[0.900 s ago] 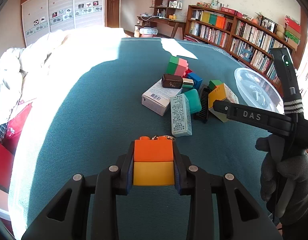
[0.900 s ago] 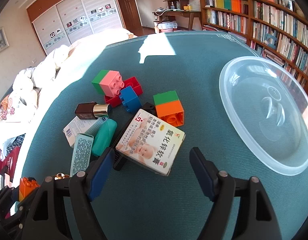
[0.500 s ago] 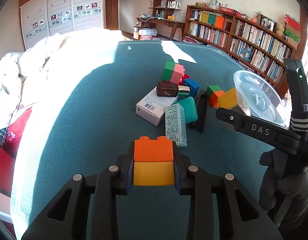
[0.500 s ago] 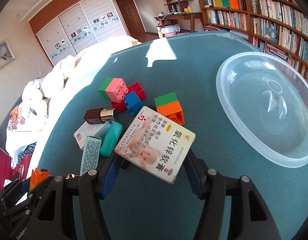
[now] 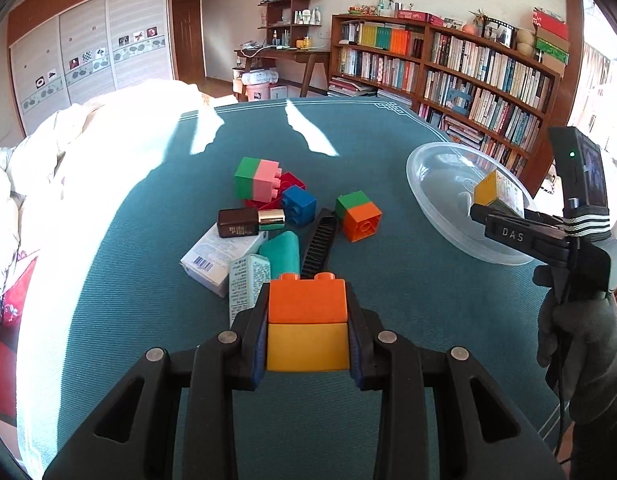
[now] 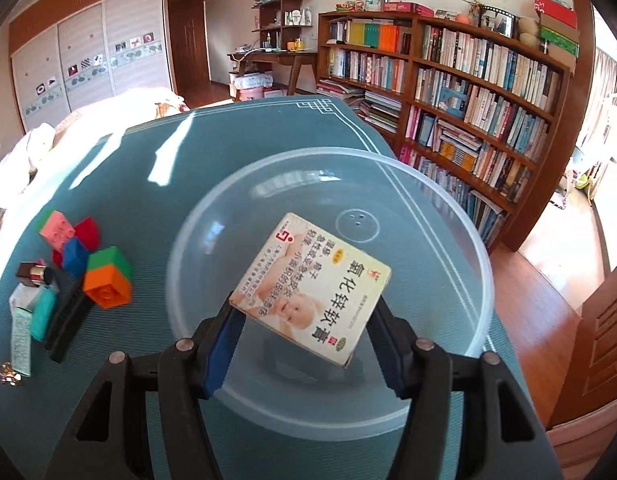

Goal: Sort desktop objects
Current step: 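Carry the zinc-ointment box with the right gripper while the left carries the orange-yellow block toward the bowl, then open the right gripper over the bowl while the left lowers the orange-yellow block into it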

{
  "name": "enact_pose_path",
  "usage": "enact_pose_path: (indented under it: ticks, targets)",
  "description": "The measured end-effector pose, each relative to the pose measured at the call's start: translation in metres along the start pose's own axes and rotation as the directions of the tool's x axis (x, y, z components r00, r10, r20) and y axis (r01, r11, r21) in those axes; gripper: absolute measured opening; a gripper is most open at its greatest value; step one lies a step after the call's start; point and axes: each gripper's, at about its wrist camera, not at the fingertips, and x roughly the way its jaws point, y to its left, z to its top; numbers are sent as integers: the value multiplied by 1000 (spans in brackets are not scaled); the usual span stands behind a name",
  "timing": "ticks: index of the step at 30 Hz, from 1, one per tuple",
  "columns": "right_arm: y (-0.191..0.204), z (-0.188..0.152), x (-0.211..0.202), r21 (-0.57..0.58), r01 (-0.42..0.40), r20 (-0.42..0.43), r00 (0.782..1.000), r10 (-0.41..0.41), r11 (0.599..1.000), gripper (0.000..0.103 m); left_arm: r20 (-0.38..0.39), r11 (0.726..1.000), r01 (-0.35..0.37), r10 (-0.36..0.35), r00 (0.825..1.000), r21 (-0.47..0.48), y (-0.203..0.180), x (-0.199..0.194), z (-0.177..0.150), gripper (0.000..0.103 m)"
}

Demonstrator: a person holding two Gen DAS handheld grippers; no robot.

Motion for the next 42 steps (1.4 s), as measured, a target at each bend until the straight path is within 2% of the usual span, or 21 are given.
enact_pose_path:
  ticks: [2,5,10,14,16,18,22,28,32,34,37,40,41,42]
  targets:
    - [-15,-1,13,-5,22,-50,999,-22,1000,65,-3,1000,5,-5,1000,10,-9,3,3,34]
    - [-32,-9,21,-16,-6,-107,994,4,1000,63,-7,1000,16,-16,1000,26,-20,8,8,34]
    - [-42,-26,4,-79,8,-119,993,-18,997,63,-11,997,44,-44,999,61,-43,16,17,34]
    - [-57,-45,-14,-79,-26,-166,986,13,997,64,-16,991,89,-88,996,100,-65,20,22,34]
    - [-65,-57,-23,-64,-72,-200,978,58,995,64,-19,986,114,-113,993,124,-76,22,23,34]
    - [-73,-70,-32,-60,-70,-206,977,57,996,65,-27,979,144,-142,990,145,-88,25,25,34]
    - [-82,-85,-45,-64,-63,-184,982,50,996,65,-48,966,198,-193,980,168,-113,31,29,34]
    - [-90,-81,-46,-35,-82,-170,983,75,996,66,-72,939,292,-283,956,181,-142,37,40,34]
    - [-93,-81,-56,5,-81,-118,990,81,997,76,-100,920,350,-337,936,176,-160,46,47,34]
    - [-84,-76,-70,14,-56,-75,996,57,998,79,-120,912,377,-361,925,163,-167,53,50,34]
    - [-88,-71,-76,44,-27,-30,999,28,999,80,-129,908,381,-363,923,174,-176,63,52,34]
    - [-96,-70,-77,104,-41,-13,999,42,994,80,-141,903,386,-364,921,190,-184,68,55,34]
    - [-98,-71,-78,123,-42,-8,999,44,992,80,-151,902,385,-360,920,194,-186,71,55,36]
    - [-100,-72,-78,139,-42,-5,999,43,989,80,-158,903,383,-356,921,196,-187,73,55,43]
